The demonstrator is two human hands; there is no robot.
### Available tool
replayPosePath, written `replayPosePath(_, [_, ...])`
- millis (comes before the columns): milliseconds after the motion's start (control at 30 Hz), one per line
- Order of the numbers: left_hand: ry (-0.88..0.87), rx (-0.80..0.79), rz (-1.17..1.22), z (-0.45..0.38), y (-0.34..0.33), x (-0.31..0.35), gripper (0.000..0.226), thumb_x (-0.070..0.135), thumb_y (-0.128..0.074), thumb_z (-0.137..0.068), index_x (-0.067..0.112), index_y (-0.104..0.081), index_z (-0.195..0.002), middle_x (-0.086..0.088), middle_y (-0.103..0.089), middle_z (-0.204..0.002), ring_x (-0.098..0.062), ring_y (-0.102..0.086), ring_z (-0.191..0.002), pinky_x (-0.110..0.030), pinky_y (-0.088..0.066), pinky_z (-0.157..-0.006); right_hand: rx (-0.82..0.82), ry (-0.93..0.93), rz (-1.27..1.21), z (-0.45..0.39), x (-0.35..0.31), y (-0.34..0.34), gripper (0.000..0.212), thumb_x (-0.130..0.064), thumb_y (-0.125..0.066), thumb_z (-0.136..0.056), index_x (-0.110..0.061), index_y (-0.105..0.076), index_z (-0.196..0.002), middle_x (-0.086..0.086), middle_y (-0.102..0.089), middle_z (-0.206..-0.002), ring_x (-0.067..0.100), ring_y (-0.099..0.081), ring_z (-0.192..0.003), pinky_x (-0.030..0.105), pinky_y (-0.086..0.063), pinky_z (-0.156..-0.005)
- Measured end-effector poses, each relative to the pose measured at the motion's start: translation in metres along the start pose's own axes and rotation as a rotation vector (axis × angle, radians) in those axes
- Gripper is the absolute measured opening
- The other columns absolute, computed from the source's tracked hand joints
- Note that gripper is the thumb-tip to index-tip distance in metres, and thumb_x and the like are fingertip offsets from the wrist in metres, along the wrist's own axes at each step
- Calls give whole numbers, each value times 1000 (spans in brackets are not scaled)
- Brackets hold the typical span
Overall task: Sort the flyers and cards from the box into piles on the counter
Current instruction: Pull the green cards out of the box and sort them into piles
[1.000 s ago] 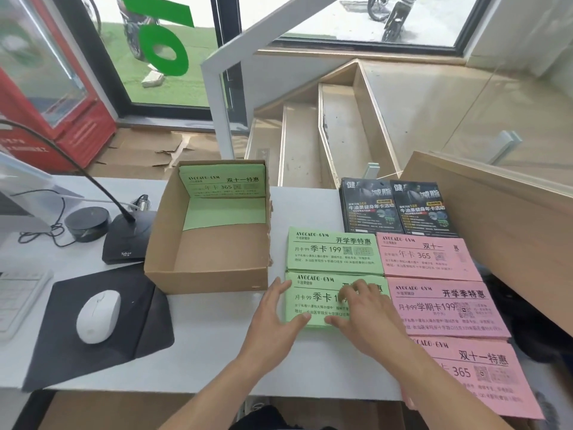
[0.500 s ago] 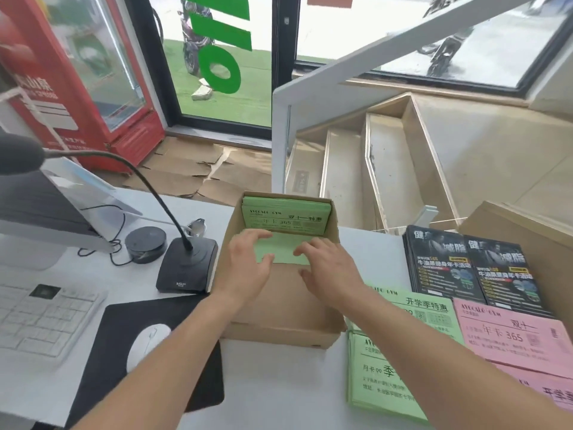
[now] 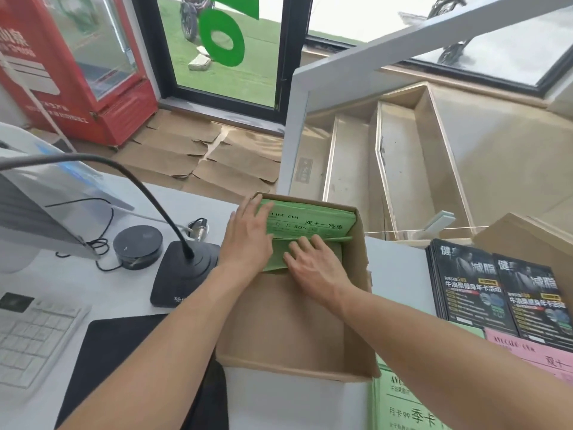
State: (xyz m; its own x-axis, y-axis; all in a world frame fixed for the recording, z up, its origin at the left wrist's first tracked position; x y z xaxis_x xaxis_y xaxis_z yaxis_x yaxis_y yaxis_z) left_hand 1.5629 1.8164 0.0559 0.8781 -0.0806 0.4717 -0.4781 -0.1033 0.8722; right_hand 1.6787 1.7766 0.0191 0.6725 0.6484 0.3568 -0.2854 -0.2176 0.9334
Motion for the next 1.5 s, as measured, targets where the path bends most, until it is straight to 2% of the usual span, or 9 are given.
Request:
replayPosePath(133, [29,4,19,-1,-1,-4,65,18,-64,-94,20,-37,-152,-2,-25,-164,-21,-15,-154,-36,-17,-123,118,-72,25,-4,8,7,21,-3,-45,-78,-13,-59,-90,7,-53,-85,28,-49,-81,40,-40,-78])
replayPosePath(333, [-37,27,-96,2,-2,-2,73,11,-63,-83,19,-38,-151,-5,-36,-157,-24,-26,-148,-39,-26,-121,323,-280,-163,-6,41,27,41,-5,-71,-68,-14,-57,-106,8,-56,-106,30,-52,-97,42,-38,-93])
replayPosePath(433, [-44,39,-140,3,-2,-1,78,10,-61,-80,18,-35,-153,-2,-48,-142,-24,-35,-139,-37,-32,-116,239,-387,-236,-4,60,25,75,-21,-79,-65,-19,-49,-133,9,-51,-134,30,-48,-120,43,-28,-109])
replayPosePath(533, [-50,35,-168,3,-3,0,78,11,-61,-80,20,-35,-153,-1,-50,-139,-25,-34,-140,-39,-32,-117,133,-422,-255,0,66,17,96,-34,-82,-67,-21,-35,-150,4,-50,-138,26,-48,-124,43,-29,-114])
replayPosePath(700, [-52,-17,-153,5,-5,3,86,15,-58,-80,24,-23,-157,-4,-22,-162,-23,-14,-152,-39,-20,-124,107,-446,-258,5,64,5,110,-37,-85,-66,-20,-25,-156,8,-41,-150,28,-40,-137,46,-27,-119])
replayPosePath(967, [-57,-35,-179,4,-7,1,74,19,-54,-87,25,-29,-156,0,-23,-164,-23,-8,-154,-39,-16,-124,169,-426,-255,2,65,6,79,-30,-84,-69,-23,-52,-140,4,-55,-140,26,-50,-130,45,-19,-117])
replayPosePath(1200, [-41,-11,-136,5,-5,0,69,28,-61,-91,22,-32,-154,3,-34,-158,-19,-19,-150,-36,-24,-121,195,-513,-280,-8,85,9,67,-13,-73,-72,-24,-55,-136,-5,-63,-119,21,-58,-109,38,-39,-105])
replayPosePath(1300, [-40,-12,-131,7,-2,0,76,18,-60,-84,22,-32,-154,2,-39,-151,-19,-28,-143,-34,-28,-118,81,-458,-291,-9,78,6,58,-20,-68,-80,-26,-52,-135,-6,-63,-107,22,-58,-100,36,-38,-100])
replayPosePath(1500, [-23,11,-72,6,2,0,75,6,-52,-79,21,-38,-151,4,-40,-151,-18,-29,-142,-33,-28,-116,-279,-235,-370,-5,39,-30,68,-49,-72,-81,-22,-43,-136,3,-51,-126,27,-52,-114,41,-45,-88])
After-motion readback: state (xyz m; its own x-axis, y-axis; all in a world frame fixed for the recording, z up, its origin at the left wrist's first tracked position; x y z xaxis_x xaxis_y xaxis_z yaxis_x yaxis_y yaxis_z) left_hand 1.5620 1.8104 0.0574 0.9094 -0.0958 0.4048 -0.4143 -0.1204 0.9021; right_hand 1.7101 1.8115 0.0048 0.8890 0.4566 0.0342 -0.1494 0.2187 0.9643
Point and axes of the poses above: each hand's wrist, its own z-axis away from the middle knuckle, its own y-axis out of the back of the hand, x = y × z, the point moved 8 cm from there along -z, towards the middle knuckle
